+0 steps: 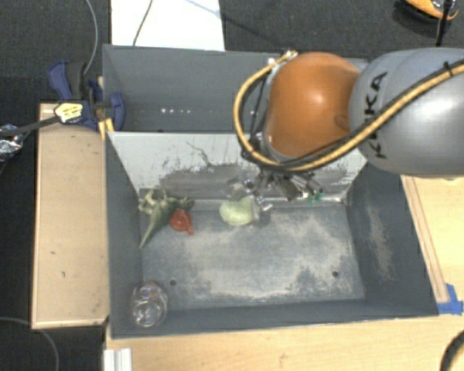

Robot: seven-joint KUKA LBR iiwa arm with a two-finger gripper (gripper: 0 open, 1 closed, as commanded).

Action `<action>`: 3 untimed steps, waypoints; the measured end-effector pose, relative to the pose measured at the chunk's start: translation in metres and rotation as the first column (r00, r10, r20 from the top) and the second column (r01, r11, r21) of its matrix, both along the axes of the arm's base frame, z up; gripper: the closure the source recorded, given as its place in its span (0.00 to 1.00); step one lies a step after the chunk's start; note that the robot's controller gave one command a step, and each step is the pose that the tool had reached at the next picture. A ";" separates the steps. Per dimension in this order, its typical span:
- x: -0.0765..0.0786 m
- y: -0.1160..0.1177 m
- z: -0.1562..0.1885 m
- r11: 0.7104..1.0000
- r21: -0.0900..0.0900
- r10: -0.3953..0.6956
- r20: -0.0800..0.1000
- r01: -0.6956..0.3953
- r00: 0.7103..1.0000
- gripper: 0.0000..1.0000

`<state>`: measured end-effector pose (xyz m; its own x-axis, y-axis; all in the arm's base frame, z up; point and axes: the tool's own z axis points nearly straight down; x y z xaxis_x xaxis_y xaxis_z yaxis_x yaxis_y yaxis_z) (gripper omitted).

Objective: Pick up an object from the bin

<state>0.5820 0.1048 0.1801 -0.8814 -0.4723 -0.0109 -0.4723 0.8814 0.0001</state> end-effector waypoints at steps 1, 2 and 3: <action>0.000 0.000 0.000 1.000 0.000 -0.003 0.000 0.003 1.000 1.00; 0.000 0.000 0.000 1.000 0.000 -0.004 0.000 0.004 1.000 1.00; -0.005 -0.004 -0.010 0.998 0.001 0.068 0.008 -0.068 0.998 1.00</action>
Offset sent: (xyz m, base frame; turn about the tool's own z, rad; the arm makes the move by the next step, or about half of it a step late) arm 0.0000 0.0000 0.0000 0.0000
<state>0.5771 0.1008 0.1702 -0.8472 -0.5310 -0.0186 -0.5310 0.8474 -0.0035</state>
